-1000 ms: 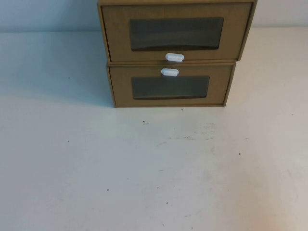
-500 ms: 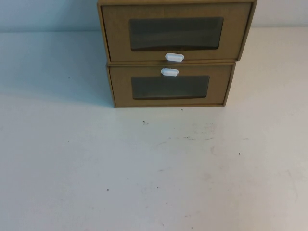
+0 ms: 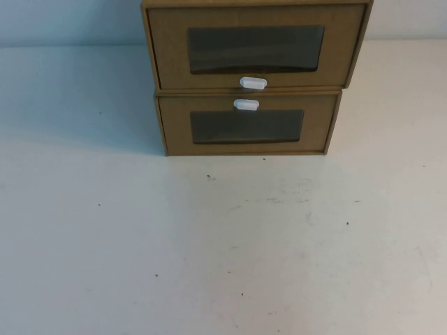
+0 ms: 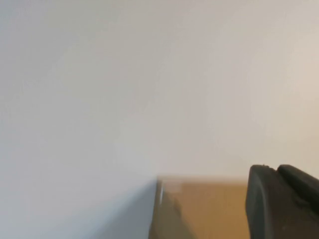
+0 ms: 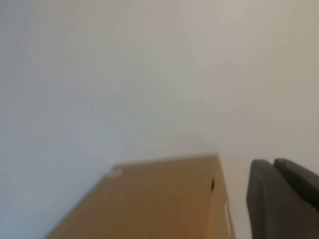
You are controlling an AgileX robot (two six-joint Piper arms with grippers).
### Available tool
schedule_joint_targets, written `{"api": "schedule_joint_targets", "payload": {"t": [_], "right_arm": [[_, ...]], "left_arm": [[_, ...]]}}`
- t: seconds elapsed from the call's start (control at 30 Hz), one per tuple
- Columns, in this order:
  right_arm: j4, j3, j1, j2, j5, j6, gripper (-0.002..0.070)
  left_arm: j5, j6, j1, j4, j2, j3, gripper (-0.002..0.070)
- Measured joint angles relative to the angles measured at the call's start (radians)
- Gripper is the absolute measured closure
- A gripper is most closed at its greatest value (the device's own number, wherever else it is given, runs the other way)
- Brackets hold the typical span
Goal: Open the shoe box
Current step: 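Pull the top drawer of the cardboard box fully open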
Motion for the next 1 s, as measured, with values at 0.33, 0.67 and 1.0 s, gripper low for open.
{"api": "schedule_joint_targets", "payload": {"t": [0.33,0.67,1.0], "right_arm": [[-0.021,-0.130,0.000,0.359,0.302,-0.039,0.0690],[0.176,-0.132,0.064,0.590,0.352,-0.520,0.0689],[-0.356,-0.161,0.419,0.757,0.292,-0.603,0.0690]], "left_arm": [[0.089,-0.008,0.000,0.008,0.319,-0.070,0.0680],[0.219,0.197,0.000,-0.091,0.638,-0.284,0.0680],[0.665,0.625,0.000,-0.539,1.078,-0.830,0.0680]]}}
